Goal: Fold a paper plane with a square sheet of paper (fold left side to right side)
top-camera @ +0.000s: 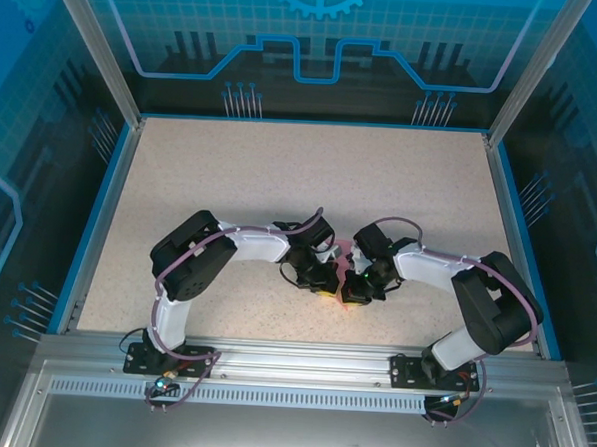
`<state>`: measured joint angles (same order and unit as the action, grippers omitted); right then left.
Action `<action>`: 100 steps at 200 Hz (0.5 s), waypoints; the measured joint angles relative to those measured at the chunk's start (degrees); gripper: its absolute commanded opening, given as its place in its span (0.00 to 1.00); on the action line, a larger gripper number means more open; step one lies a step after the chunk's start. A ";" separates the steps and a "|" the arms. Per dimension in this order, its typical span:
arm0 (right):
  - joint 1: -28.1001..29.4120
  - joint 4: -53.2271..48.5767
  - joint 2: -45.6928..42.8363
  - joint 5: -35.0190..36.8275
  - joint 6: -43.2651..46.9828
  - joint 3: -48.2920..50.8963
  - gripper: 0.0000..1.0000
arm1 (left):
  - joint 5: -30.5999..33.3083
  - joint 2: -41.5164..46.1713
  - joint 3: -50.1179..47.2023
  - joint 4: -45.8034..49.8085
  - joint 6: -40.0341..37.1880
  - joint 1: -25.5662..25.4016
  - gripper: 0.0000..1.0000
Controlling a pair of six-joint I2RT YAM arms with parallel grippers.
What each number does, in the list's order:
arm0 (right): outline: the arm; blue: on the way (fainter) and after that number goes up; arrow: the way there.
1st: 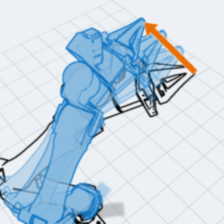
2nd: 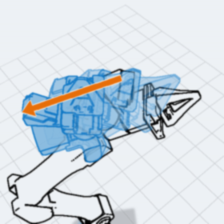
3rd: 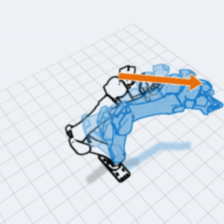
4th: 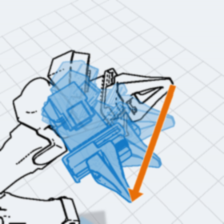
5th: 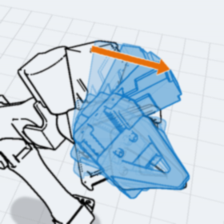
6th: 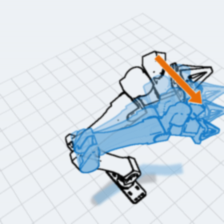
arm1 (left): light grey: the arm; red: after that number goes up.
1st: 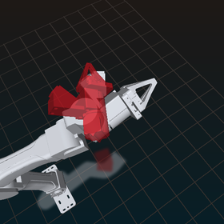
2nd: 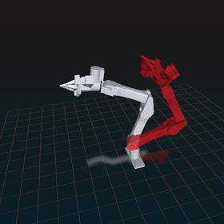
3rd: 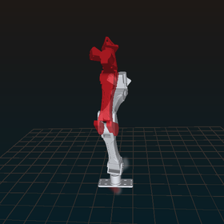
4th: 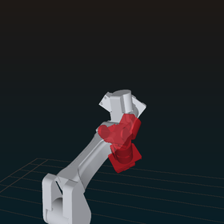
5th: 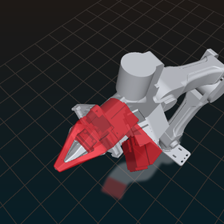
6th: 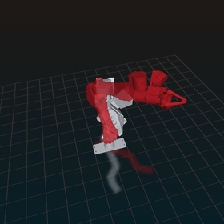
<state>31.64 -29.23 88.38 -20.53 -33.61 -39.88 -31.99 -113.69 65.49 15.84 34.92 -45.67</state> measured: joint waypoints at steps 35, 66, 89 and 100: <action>0.28 -0.35 0.00 0.57 0.17 -0.22 0.00 | 0.42 0.00 0.00 0.17 -1.03 0.22 0.06; 0.33 -0.50 0.00 0.63 0.20 -0.26 0.00 | 0.42 0.00 0.00 0.83 -2.32 1.60 0.06; 0.37 -0.52 0.00 0.66 0.22 -0.26 0.00 | 0.46 0.28 0.00 2.10 -3.98 3.72 0.06; 0.37 -0.52 0.00 0.66 0.33 -0.26 0.00 | 0.74 0.52 0.00 2.99 -4.96 5.05 0.06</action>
<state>32.01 -29.76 88.38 -19.88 -33.28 -40.14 -31.24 -113.16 65.49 18.83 29.95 -40.62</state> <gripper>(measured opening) 0.042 0.060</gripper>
